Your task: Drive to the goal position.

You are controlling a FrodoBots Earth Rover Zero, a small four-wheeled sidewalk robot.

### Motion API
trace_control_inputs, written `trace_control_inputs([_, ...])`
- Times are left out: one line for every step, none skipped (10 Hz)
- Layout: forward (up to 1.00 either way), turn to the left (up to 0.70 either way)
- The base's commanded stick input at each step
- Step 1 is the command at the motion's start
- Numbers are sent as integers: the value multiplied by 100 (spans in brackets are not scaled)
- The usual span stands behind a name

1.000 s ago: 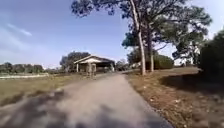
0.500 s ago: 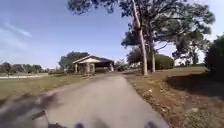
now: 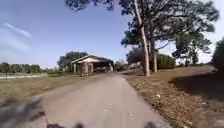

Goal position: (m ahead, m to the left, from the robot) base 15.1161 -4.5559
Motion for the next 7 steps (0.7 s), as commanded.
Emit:
trace_control_inputs([100, 35])
trace_control_inputs([100, 4])
trace_control_inputs([100, 3])
trace_control_inputs([100, 3])
trace_control_inputs([100, 2])
trace_control_inputs([100, 2])
trace_control_inputs([100, 2])
